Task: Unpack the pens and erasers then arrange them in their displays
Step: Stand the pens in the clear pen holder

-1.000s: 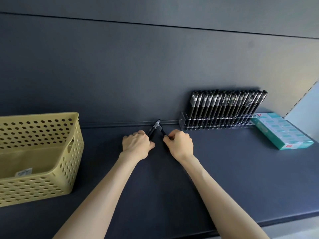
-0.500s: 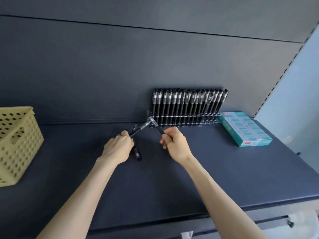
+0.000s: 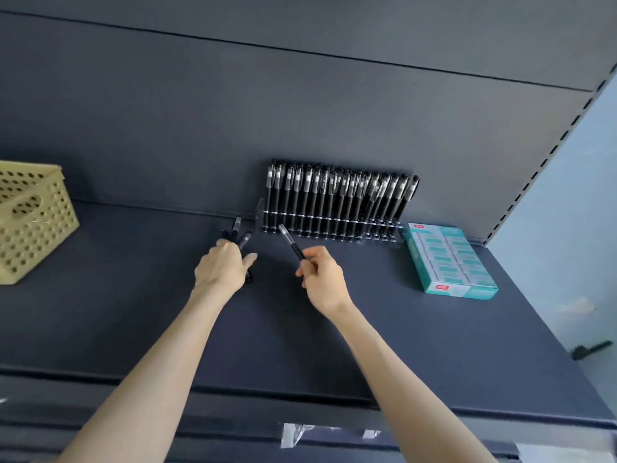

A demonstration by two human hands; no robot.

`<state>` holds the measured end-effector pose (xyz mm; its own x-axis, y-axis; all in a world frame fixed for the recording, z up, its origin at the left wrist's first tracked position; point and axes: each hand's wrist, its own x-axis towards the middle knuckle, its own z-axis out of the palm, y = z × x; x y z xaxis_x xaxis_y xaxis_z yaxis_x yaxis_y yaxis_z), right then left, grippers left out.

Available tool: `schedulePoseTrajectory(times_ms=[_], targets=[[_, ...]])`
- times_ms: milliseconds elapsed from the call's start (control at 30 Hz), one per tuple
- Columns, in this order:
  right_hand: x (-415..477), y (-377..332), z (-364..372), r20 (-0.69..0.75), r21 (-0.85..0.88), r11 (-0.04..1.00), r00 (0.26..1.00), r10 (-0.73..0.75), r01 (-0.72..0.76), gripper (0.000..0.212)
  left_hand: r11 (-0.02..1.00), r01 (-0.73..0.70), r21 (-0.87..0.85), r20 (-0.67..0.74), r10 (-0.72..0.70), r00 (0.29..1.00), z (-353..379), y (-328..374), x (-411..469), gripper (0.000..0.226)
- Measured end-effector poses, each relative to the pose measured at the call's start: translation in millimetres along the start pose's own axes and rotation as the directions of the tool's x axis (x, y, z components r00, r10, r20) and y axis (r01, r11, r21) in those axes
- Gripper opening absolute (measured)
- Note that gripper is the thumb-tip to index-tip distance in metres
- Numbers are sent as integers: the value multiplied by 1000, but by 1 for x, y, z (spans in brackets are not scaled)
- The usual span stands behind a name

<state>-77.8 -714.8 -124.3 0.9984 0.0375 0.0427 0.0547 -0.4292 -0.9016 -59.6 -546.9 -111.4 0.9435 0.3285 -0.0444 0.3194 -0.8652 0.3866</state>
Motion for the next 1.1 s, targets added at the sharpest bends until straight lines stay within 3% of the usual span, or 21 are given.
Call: schedulePoseTrajectory(times_ms=[133, 267, 333, 433, 533, 633, 700, 867, 1100], targets=[[6, 4, -10, -33, 13, 1000, 999, -5, 5, 21, 1000, 17, -14, 92, -16, 996, -4, -1, 9, 27], [9, 5, -33, -122, 104, 989, 988, -90, 102, 10, 941, -112, -318, 56, 137, 989, 4, 13, -13, 29], [7, 7, -49, -108, 145, 982, 989, -104, 119, 13, 830, -165, -532, 65, 235, 970, 8, 34, -32, 28], [7, 8, -75, -105, 178, 973, 986, -132, 149, 18, 555, -156, -817, 78, 375, 924, 17, 75, -50, 23], [10, 11, -102, -132, 230, 960, 982, -133, 161, 20, 394, -109, -913, 93, 462, 882, 26, 112, -57, 21], [14, 15, -128, -124, 330, 932, 986, -114, 149, 20, 280, 3, -960, 135, 453, 881, 38, 144, -56, 13], [18, 17, -143, -135, 342, 923, 981, -139, 178, 18, 252, 46, -967, 153, 425, 892, 46, 161, -54, 14], [34, 24, -167, -189, 359, 898, 962, -198, 256, 19, 256, -2, -967, 121, 460, 880, 61, 181, -55, 25], [51, 25, -169, -153, 355, 920, 981, -121, 169, 19, 327, -32, -945, 148, 509, 848, 61, 183, -48, 27]])
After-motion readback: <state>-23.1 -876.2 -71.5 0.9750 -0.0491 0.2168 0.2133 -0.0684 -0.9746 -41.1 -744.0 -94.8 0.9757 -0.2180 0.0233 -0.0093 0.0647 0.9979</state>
